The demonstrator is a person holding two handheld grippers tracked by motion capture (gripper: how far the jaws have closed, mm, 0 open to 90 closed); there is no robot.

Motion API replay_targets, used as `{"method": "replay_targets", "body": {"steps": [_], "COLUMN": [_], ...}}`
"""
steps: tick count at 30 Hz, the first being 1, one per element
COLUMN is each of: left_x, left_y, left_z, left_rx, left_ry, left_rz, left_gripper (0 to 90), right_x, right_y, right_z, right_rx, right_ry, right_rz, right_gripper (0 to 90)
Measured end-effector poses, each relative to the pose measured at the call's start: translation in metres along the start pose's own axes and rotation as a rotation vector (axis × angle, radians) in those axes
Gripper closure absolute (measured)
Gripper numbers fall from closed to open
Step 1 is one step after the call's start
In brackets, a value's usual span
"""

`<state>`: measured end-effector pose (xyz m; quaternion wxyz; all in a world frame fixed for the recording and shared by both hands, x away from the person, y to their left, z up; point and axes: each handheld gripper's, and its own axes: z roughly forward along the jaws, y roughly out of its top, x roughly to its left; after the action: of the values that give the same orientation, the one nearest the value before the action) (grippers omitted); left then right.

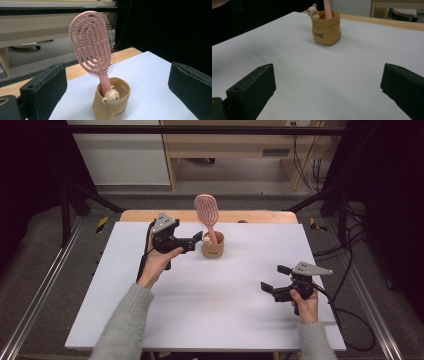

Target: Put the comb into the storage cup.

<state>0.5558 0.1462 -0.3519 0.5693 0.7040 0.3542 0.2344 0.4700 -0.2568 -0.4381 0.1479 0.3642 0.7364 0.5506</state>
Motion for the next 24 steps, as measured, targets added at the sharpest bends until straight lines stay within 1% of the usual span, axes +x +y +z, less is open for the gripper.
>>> {"method": "replay_targets", "body": {"steps": [2,5,6,8,13,18,20,23,24], "left_x": [0.000,-0.001,-0.002,-0.002,-0.001,0.000,0.000,0.001,0.001], "left_y": [0.000,-0.001,-0.001,-0.003,-0.008,-0.014,-0.016,-0.019,-0.020], "left_z": [-0.006,-0.012,-0.014,-0.019,-0.030,-0.041,-0.045,-0.051,-0.053], "left_rx": [-0.006,-0.008,-0.012,-0.009,-0.012,-0.008,-0.008,-0.012,-0.012], "left_ry": [0.000,-0.015,-0.025,-0.034,-0.050,-0.070,-0.070,-0.079,-0.075], "left_rz": [0.013,0.018,0.013,0.019,0.007,0.015,0.022,0.019,0.021], "left_gripper": [1.7,1.7,1.7,1.7,1.4,1.3,1.3,1.3,1.4], "right_x": [0.000,0.000,0.000,0.000,0.000,0.000,0.000,0.000,0.000], "right_y": [0.000,0.000,0.000,0.000,0.000,0.000,0.000,-0.001,0.000], "right_z": [0.000,0.000,0.000,0.000,0.000,0.001,0.001,0.001,0.001], "right_rx": [0.001,0.002,0.002,0.002,0.001,0.004,0.005,0.005,0.004], "right_ry": [0.000,0.000,0.000,0.000,0.000,-0.003,-0.003,-0.002,-0.002], "right_rz": [0.000,0.001,0.001,0.001,0.001,0.000,-0.001,0.000,-0.001], "right_gripper": [0.3,0.3,0.3,0.3,0.3,0.3,0.3,0.3,0.3]}}
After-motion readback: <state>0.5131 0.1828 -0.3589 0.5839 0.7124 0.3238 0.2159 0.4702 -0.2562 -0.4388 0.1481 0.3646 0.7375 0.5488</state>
